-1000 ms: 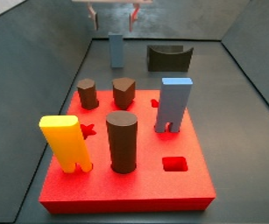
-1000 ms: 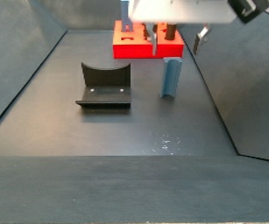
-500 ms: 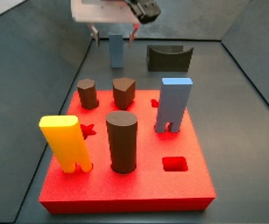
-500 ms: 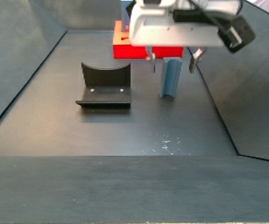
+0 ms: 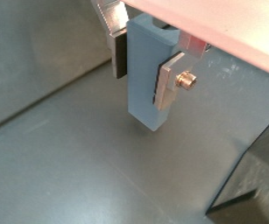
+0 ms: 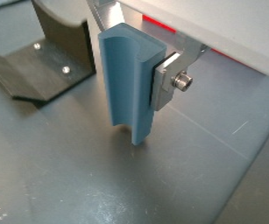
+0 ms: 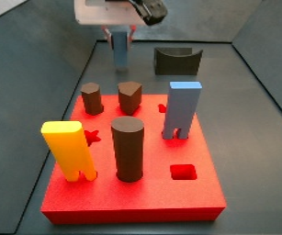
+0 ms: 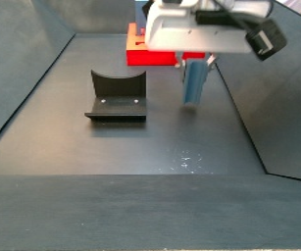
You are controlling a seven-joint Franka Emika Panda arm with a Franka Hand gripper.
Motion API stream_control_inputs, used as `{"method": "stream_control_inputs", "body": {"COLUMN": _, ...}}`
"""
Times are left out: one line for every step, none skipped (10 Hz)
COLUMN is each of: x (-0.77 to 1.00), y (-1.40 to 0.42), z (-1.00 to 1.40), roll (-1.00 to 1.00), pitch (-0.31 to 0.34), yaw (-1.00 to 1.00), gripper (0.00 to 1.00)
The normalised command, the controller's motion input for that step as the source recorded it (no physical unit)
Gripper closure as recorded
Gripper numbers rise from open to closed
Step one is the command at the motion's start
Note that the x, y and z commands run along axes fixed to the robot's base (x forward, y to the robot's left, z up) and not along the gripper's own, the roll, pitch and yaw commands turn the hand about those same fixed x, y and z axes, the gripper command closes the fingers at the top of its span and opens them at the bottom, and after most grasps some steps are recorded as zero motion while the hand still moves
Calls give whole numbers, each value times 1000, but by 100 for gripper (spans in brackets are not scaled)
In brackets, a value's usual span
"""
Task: Pick up the arch object. Move up. Rotate the arch object. Move to above the board. Insert the arch object.
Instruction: Move to above the board.
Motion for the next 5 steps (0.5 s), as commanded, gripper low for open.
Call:
{"method": "stream_control_inputs", "body": {"x": -92, "y": 55, "z": 1000, "roll": -99, "pitch": -26, "yaw": -52, "gripper": 100}}
{"method": "stream_control_inputs", "body": {"x": -85, "y": 56, "z": 1000, "roll": -110, "pitch": 18, "yaw": -39, "gripper": 100}}
{"method": "stream_control_inputs", "body": {"x": -83, "y": 55, "z": 1000, "roll": -115, "pitch": 27, "yaw": -33, "gripper": 100}}
{"method": "stream_control_inputs", "body": {"x": -83, "y": 53, "z": 1000, "roll": -119, "pitch": 19, "yaw": -32, "gripper": 100}}
{"method": "stream_control_inputs", "body": {"x": -82, "y": 53, "z": 1000, "roll": -122, "pitch": 12, "yaw": -32, "gripper": 100}}
